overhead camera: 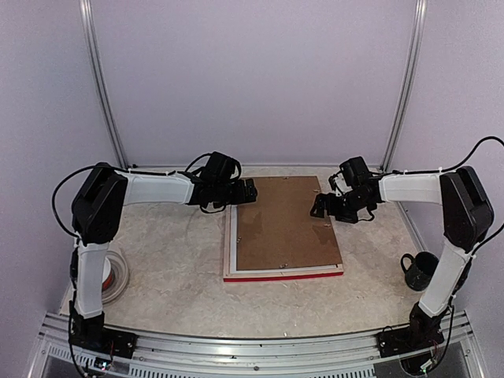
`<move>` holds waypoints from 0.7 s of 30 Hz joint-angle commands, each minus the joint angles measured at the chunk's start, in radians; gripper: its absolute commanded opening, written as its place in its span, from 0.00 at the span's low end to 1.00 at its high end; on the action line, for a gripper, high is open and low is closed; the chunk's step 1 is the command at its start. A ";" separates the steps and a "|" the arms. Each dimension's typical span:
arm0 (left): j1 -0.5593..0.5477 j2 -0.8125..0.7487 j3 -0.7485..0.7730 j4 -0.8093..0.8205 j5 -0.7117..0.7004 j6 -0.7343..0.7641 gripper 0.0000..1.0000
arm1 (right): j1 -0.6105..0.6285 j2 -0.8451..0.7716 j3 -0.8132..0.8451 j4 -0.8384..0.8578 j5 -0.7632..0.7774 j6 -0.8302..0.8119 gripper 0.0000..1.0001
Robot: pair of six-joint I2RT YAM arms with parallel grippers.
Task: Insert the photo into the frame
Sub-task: Adjust the backboard on the frame body.
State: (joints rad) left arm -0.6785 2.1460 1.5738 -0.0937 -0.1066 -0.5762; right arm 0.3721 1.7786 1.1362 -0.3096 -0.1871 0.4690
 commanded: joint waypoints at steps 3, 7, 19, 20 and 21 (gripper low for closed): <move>0.041 -0.020 -0.005 0.018 -0.001 -0.044 0.99 | -0.023 0.030 0.110 -0.056 0.032 -0.006 0.99; 0.072 0.006 0.003 0.027 0.025 -0.067 0.99 | -0.024 0.077 0.187 -0.059 0.041 -0.006 0.99; 0.100 0.023 -0.007 0.041 0.057 -0.076 0.99 | -0.058 0.286 0.372 -0.050 0.091 0.001 0.99; 0.100 0.024 -0.008 0.042 0.059 -0.077 0.99 | -0.060 0.302 0.388 -0.053 0.083 0.002 0.99; 0.100 0.023 -0.008 0.043 0.062 -0.078 0.99 | -0.061 0.316 0.406 -0.057 0.078 0.001 0.99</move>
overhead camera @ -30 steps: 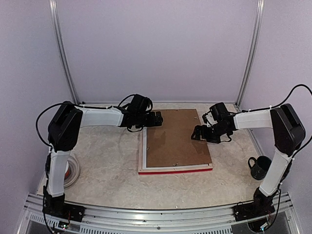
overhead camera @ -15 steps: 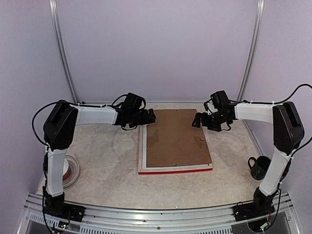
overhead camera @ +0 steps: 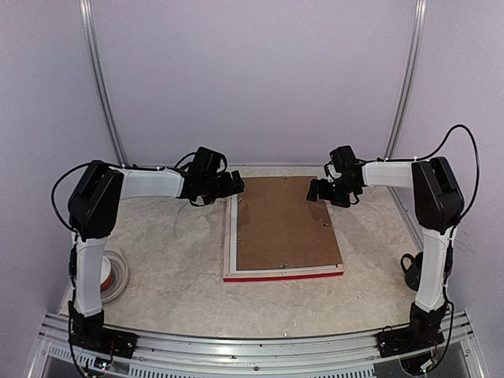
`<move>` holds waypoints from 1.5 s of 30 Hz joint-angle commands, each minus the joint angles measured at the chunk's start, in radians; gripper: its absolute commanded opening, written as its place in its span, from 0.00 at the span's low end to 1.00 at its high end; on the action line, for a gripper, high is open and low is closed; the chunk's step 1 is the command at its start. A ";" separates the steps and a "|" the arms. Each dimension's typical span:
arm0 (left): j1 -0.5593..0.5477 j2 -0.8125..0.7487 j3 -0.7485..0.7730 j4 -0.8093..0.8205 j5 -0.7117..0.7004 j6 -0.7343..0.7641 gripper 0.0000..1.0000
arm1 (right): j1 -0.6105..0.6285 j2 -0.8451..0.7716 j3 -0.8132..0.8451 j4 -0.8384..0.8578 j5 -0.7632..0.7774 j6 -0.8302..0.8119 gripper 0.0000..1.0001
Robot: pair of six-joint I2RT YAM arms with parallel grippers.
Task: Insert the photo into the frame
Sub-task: Adjust the backboard on the frame body.
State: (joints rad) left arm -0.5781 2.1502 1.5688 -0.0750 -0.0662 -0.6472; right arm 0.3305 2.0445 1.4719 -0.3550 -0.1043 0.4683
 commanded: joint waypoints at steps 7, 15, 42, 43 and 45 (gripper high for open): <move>0.001 0.021 -0.004 0.024 0.029 -0.011 0.99 | -0.019 0.098 0.140 -0.013 -0.055 -0.012 0.99; 0.001 0.034 -0.016 0.039 0.039 -0.021 0.99 | 0.000 0.113 0.137 0.004 -0.099 -0.023 0.99; 0.000 0.055 -0.010 0.050 0.060 -0.030 0.99 | 0.061 0.080 0.088 -0.013 -0.067 -0.027 0.99; 0.000 0.057 -0.008 0.048 0.060 -0.031 0.99 | 0.061 0.077 0.084 -0.014 -0.067 -0.026 0.99; -0.002 0.060 0.002 0.044 0.060 -0.031 0.99 | 0.061 0.072 0.078 -0.024 -0.062 -0.025 0.99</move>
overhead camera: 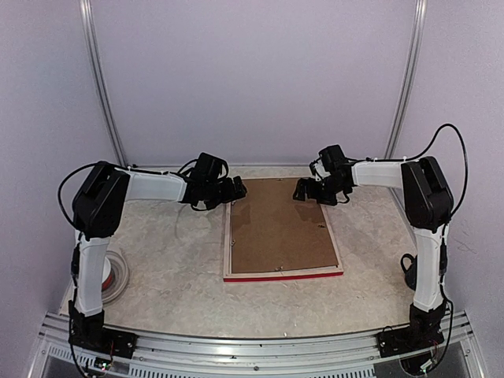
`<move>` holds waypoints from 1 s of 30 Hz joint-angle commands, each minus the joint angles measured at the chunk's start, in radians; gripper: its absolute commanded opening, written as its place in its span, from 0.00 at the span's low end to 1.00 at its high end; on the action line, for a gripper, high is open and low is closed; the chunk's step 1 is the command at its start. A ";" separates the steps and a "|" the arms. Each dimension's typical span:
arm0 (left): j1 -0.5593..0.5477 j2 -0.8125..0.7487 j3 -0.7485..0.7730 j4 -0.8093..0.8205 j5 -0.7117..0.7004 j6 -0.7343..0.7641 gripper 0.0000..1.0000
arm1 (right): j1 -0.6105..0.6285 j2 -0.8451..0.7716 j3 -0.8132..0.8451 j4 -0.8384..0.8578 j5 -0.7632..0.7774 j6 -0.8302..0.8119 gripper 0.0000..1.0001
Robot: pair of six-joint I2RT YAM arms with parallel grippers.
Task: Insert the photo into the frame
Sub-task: Adjust the backboard on the frame body.
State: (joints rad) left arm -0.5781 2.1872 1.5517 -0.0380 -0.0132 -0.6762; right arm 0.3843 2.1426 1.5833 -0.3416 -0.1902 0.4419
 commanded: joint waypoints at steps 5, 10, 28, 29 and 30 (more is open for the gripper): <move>-0.007 0.023 0.017 0.006 0.007 -0.009 0.99 | 0.010 -0.055 -0.073 -0.046 0.059 0.001 0.99; -0.020 0.006 -0.006 0.018 0.032 -0.014 0.99 | 0.011 -0.098 -0.138 -0.027 0.047 0.002 0.99; -0.040 0.013 -0.035 0.029 0.036 -0.033 0.99 | 0.063 -0.219 -0.305 0.046 -0.037 0.041 0.99; -0.040 0.015 -0.035 0.029 0.038 -0.034 0.99 | 0.064 -0.221 -0.305 0.040 -0.031 0.040 0.99; -0.040 0.015 -0.035 0.030 0.038 -0.034 0.99 | 0.064 -0.225 -0.302 0.034 -0.020 0.038 0.99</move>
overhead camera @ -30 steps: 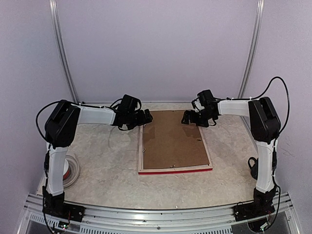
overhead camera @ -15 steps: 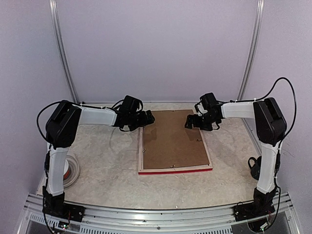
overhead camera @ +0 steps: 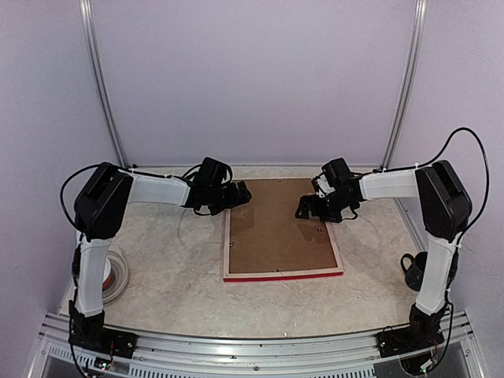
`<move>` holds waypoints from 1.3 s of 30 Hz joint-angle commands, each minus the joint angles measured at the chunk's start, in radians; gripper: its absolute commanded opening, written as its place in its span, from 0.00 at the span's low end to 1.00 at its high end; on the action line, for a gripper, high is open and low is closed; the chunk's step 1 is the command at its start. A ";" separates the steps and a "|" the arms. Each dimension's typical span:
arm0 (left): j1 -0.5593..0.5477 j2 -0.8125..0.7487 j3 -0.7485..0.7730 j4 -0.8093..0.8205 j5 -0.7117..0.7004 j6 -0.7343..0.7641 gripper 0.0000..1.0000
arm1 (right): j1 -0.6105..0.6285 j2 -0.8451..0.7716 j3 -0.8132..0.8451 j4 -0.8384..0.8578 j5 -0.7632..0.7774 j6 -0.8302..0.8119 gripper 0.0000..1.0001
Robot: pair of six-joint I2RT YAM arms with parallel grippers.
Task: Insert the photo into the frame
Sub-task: Adjust the backboard on the frame body.
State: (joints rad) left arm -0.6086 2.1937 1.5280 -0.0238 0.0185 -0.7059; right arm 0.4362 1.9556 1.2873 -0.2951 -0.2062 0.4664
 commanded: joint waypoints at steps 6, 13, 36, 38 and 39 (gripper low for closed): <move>-0.004 -0.016 0.003 0.015 -0.001 0.017 0.99 | 0.012 -0.068 0.020 -0.045 0.038 0.000 0.99; 0.002 -0.022 0.116 0.016 0.020 0.095 0.99 | 0.012 -0.089 0.036 -0.070 0.071 -0.012 0.99; 0.077 0.299 0.438 0.270 0.277 0.114 0.99 | 0.031 -0.162 -0.004 -0.083 0.086 0.009 0.99; 0.079 0.307 0.437 0.275 0.254 0.114 0.99 | 0.034 -0.161 -0.006 -0.081 0.084 0.012 0.99; 0.078 0.309 0.439 0.275 0.242 0.111 0.99 | 0.035 -0.161 -0.007 -0.080 0.083 0.013 0.99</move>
State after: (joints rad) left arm -0.5365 2.4905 1.9366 0.1772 0.2562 -0.5793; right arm 0.4519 1.8332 1.2945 -0.3695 -0.1322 0.4664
